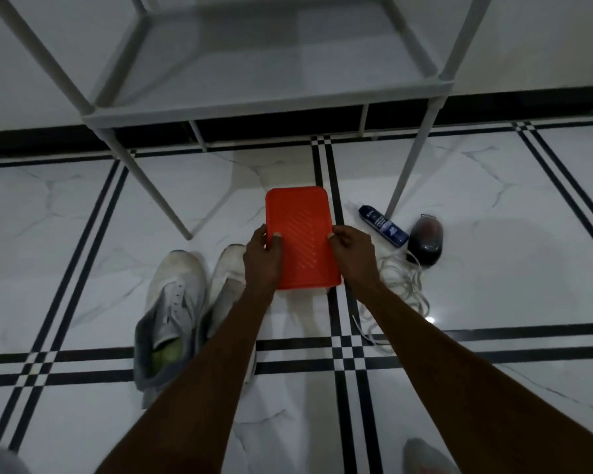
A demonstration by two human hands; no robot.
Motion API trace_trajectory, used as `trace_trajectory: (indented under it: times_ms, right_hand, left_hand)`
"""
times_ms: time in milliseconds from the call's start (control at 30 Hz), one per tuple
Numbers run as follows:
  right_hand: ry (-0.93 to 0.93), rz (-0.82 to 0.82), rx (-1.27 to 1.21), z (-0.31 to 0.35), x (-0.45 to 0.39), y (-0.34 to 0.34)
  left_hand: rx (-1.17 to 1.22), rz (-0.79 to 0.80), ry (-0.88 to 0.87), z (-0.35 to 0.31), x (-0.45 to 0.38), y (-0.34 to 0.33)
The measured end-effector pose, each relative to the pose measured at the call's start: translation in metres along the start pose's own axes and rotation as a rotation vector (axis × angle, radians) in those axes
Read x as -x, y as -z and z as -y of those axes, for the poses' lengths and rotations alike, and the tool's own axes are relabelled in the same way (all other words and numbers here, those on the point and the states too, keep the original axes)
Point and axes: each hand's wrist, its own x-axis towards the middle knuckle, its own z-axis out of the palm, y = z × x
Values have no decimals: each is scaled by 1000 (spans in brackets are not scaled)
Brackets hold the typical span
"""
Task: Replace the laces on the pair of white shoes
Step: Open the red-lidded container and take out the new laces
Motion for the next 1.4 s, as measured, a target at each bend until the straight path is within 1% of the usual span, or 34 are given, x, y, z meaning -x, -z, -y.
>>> trace_trajectory:
  times_ms: [100, 233, 267, 333, 367, 467, 533, 600, 633, 667, 733, 767, 833, 900, 967, 1033, 1100, 1200, 1233, 1333, 1400]
  right_hand:
    - [-16, 41, -2, -2, -1, -3]
    - [-12, 88, 11, -3, -2, -7]
    - [-30, 96, 11, -3, -3, -8]
    - [-72, 113, 6, -1, -5, -7]
    - [-98, 127, -2, 0, -6, -6]
    - [-155, 130, -28, 2, -10, 0]
    - [-103, 60, -53, 9, -9, 9]
    - [24, -41, -20, 12, -15, 19]
    - [94, -48, 16, 14, -17, 21]
    - [154, -7, 59, 15, -21, 21]
    - [256, 156, 207, 21, -28, 13]
    - [276, 243, 321, 25, -28, 4]
    - [260, 450, 596, 31, -30, -17]
    - [231, 611, 882, 31, -35, -39]
    - [204, 720, 1115, 26, -41, -54]
    - [223, 801, 1277, 18, -45, -64]
    - [282, 768, 1355, 5, -43, -71]
    - [341, 515, 1238, -19, -40, -75]
    - [365, 470, 1189, -22, -38, -76]
    - [347, 435, 1070, -22, -39, -70]
    - [288, 397, 973, -15, -43, -63]
  left_hand:
    - [-124, 21, -31, 6, -7, -3]
    - [-344, -95, -136, 5, -14, -2]
    - [-359, -119, -151, 3, -16, -1]
    - [-242, -101, -157, -9, -16, 2]
    - [-153, -64, -124, -17, -14, 3]
    - [84, 28, 71, -34, -13, 5]
    - [226, -6, 170, -42, -16, 16]
    - [372, -33, 227, -48, -18, 38]
    - [462, -34, 246, -48, -19, 52]
    - [554, -37, 258, -47, -19, 65]
    - [671, -71, 274, -41, -16, 91]
    - [699, -82, 286, -36, -15, 102]
    - [728, -75, 303, -24, -8, 114]
    - [754, -69, 315, -12, -2, 123]
    - [764, -67, 320, -3, 2, 129]
    - [756, -71, 322, 4, 5, 133]
    - [739, -66, 308, 7, 8, 137]
    - [746, -69, 317, 7, 10, 139]
    - [742, -89, 325, 7, 11, 139]
    - [730, -103, 336, 2, 17, 135]
    - [733, -120, 353, -3, 20, 134]
